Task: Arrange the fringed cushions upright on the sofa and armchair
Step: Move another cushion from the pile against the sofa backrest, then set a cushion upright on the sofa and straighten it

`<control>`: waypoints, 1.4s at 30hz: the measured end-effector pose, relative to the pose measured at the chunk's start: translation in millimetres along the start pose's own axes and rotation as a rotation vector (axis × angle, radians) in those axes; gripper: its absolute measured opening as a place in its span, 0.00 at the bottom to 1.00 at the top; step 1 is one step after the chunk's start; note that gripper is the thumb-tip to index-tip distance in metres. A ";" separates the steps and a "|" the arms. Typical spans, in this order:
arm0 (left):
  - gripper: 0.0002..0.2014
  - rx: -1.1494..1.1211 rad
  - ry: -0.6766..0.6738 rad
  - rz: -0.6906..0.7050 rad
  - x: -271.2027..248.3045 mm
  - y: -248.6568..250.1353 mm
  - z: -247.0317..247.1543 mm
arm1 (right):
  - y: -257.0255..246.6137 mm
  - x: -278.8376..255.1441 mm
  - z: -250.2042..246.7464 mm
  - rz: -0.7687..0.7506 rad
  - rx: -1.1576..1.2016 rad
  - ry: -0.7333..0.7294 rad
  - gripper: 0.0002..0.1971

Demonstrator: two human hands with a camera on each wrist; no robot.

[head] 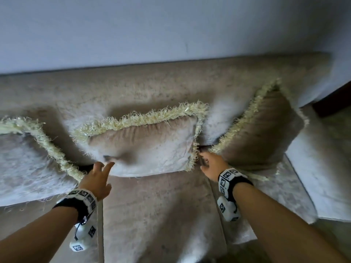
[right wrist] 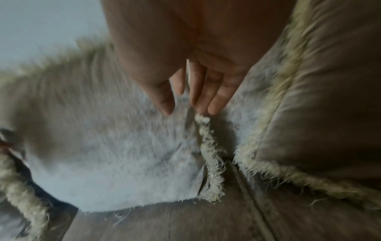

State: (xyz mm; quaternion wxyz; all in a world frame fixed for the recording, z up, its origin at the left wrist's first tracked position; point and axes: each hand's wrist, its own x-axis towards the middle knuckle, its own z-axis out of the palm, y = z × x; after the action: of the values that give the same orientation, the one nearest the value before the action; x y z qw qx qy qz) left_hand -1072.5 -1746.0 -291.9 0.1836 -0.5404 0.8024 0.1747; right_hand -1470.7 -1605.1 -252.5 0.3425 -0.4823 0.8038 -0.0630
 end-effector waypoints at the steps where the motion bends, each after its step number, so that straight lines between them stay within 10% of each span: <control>1: 0.35 0.017 -0.017 0.014 -5.3 10.4 -11.8 | 3.8 -10.1 -13.1 0.020 0.022 -0.003 0.26; 23: 0.19 -0.136 0.013 0.424 -125.9 397.3 -55.7 | 243.7 -227.5 -168.0 0.024 0.122 0.157 0.22; 42: 0.19 -0.089 -0.159 0.566 -27.4 606.2 -30.4 | 410.1 -185.0 -229.9 0.256 0.230 0.139 0.22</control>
State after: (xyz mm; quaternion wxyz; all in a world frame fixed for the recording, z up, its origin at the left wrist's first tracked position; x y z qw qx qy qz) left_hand -1630.7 -1523.4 -202.5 0.1661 -0.2873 0.8958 0.2955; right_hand -1856.0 -1290.2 -164.8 0.3443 -0.3282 0.8679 -0.1434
